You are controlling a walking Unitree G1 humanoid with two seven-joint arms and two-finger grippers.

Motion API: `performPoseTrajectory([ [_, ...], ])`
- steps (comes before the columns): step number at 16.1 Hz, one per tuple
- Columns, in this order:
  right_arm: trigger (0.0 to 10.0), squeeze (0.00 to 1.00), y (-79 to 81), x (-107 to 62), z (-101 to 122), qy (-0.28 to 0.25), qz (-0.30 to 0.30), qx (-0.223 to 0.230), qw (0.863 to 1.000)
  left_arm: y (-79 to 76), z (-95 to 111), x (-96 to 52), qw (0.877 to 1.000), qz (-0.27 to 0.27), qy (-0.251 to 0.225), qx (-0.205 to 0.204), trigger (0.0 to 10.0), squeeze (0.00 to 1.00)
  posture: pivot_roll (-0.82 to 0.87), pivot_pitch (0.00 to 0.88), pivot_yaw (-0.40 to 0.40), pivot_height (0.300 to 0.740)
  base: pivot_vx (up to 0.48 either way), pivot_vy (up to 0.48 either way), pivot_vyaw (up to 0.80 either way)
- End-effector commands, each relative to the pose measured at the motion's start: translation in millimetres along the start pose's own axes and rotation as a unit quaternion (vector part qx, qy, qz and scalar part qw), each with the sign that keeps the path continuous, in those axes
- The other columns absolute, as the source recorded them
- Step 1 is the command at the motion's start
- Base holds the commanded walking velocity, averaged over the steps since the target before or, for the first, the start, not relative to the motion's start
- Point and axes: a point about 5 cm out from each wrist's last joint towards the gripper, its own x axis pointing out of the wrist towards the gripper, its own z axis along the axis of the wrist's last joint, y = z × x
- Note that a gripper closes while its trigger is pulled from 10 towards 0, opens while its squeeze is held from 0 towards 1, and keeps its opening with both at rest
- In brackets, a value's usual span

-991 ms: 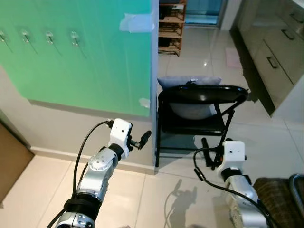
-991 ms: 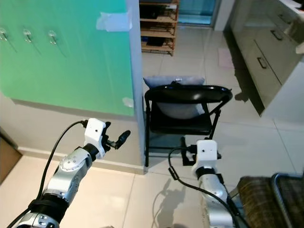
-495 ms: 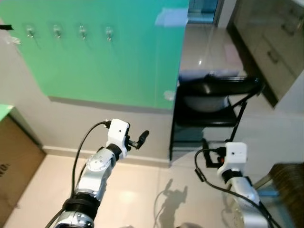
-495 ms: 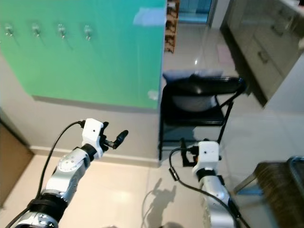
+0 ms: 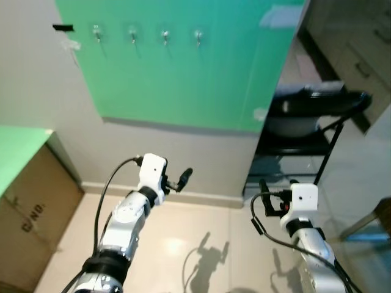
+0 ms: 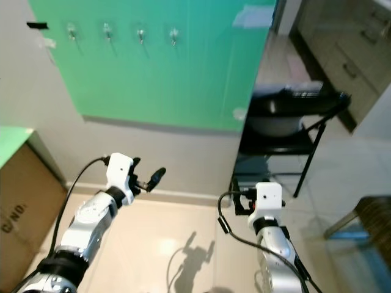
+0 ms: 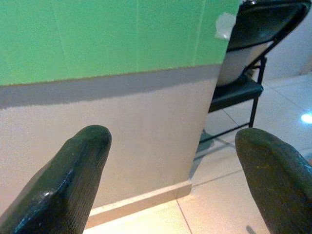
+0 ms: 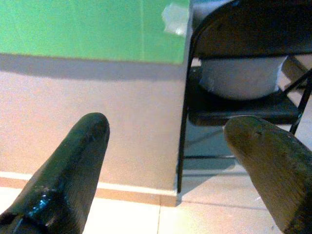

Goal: Hang keys on a hook

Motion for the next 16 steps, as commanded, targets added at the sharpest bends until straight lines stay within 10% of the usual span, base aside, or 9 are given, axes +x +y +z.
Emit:
performPoseTrajectory([
  [1, 10.0, 0.00, -0.8, 0.1, 2.4, -0.004, -0.002, 0.008, 1.000, 1.5, 3.7, -0.6, 1.000, -0.001, -0.008, 0.006, 10.0, 0.00, -0.15, 0.000, 0.025, 0.740, 0.000, 0.469, 0.00],
  [16, 10.0, 0.00, 1.1, -6.2, 0.3, -0.004, 0.009, 0.023, 1.000, 3.2, 0.1, -8.0, 1.000, 0.004, -0.008, 0.000, 10.0, 0.00, -0.14, 0.000, 0.020, 0.740, 0.000, 0.472, 0.00],
])
